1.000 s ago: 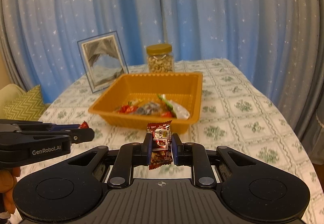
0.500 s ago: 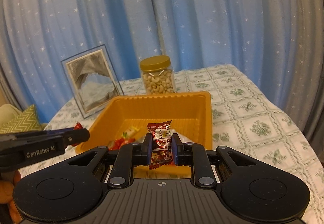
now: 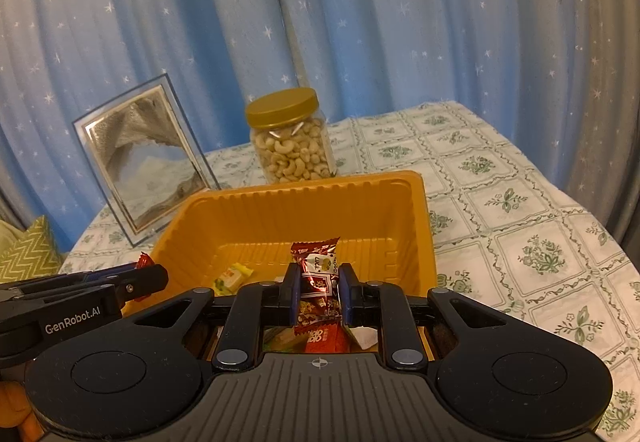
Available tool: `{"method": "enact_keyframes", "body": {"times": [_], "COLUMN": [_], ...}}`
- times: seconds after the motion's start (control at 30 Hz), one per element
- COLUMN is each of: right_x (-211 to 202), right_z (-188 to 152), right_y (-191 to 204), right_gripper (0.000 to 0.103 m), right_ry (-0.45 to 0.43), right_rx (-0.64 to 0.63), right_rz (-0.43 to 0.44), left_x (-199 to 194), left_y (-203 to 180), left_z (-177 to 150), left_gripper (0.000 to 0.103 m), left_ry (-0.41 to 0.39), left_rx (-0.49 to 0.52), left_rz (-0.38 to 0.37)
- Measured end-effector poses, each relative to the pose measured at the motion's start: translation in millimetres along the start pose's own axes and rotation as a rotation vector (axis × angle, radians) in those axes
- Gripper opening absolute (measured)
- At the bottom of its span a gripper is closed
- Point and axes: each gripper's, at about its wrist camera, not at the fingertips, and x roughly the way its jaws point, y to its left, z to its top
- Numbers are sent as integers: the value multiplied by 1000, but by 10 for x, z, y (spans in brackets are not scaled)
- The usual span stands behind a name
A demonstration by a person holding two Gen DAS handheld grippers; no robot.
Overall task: Organize snacks
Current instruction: 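Carry both red candies over the orange tray, then open both tools to drop the red candies into the tray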
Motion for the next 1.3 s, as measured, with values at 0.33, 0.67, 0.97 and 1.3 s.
{"method": "enact_keyframes", "body": {"times": [0.33, 0.67, 0.97, 1.3], "right_x": [198, 242, 218, 190], "right_z": [38, 41, 44, 55], "right_y": [-44, -82, -92, -62], "right_gripper": [20, 20, 20, 20], "right_ry": [19, 29, 25, 16], "right_rx": [12, 36, 48, 50], "right_rz": [-15, -14, -11, 6], "left_x": [177, 275, 234, 221], "left_y": [58, 37, 90, 136], "left_z": [61, 77, 52, 19], "left_gripper": [19, 23, 54, 54], "left_ry": [9, 3, 1, 21], "left_rx": [-3, -1, 6, 0], "left_rz": [-10, -33, 17, 32]}}
